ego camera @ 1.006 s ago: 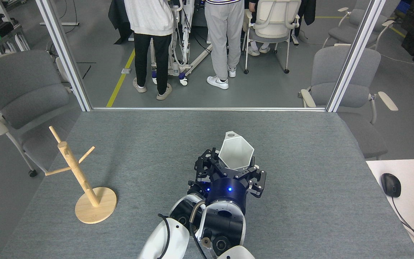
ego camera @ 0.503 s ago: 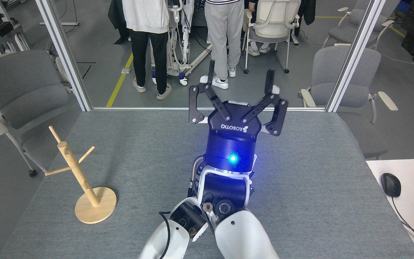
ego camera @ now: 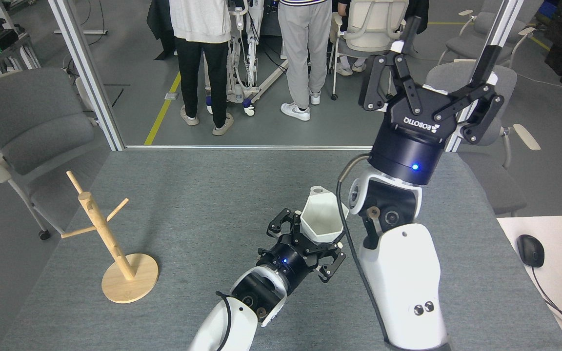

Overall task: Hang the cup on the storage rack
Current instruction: 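Open the right gripper and withdraw it away from the cup, then carry the cup with the left gripper toward the wooden rack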

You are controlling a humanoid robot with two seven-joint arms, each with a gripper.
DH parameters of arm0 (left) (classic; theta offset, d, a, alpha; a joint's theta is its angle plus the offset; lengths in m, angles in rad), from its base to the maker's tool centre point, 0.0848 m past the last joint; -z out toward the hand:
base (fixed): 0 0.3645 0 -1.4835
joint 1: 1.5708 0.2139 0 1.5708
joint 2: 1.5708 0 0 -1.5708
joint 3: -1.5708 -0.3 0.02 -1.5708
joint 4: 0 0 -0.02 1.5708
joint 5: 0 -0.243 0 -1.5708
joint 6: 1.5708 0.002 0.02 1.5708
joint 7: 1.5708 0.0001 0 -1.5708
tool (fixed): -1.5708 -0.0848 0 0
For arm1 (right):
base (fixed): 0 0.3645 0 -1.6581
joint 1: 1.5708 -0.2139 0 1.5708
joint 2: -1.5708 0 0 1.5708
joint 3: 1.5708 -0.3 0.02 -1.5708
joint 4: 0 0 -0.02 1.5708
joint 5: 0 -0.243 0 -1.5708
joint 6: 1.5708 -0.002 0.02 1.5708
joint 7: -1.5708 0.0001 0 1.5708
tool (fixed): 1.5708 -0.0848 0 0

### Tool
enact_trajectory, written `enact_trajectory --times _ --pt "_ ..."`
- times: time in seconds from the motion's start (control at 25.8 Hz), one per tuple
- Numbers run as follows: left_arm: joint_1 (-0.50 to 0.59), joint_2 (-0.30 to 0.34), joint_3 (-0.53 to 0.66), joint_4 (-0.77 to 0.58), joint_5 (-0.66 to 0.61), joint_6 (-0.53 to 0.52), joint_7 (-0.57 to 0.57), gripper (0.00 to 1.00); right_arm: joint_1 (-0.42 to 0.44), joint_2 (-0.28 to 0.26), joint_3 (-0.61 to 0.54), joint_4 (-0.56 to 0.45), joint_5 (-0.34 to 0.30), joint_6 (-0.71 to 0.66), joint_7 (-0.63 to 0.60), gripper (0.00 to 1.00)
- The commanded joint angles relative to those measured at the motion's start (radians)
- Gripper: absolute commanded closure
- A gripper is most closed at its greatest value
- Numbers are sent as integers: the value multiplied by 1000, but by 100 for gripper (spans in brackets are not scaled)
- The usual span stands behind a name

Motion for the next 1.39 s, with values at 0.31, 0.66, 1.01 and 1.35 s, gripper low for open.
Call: enact_trajectory --times 0.31,0.66,1.01,1.35 --pt "47 78 78 -83 -1 3 0 95 339 -340 -414 233 -242 -526 266 1" --pt "225 207 154 -264 -1 0 2 95 451 -361 -489 260 -253 -671 579 1" --pt "380 334 248 -396 -1 -14 80 95 569 -347 -477 181 -251 -698 582 1" --pt "482 339 441 -410 -1 -109 167 95 558 -332 -486 198 -253 -698 576 1"
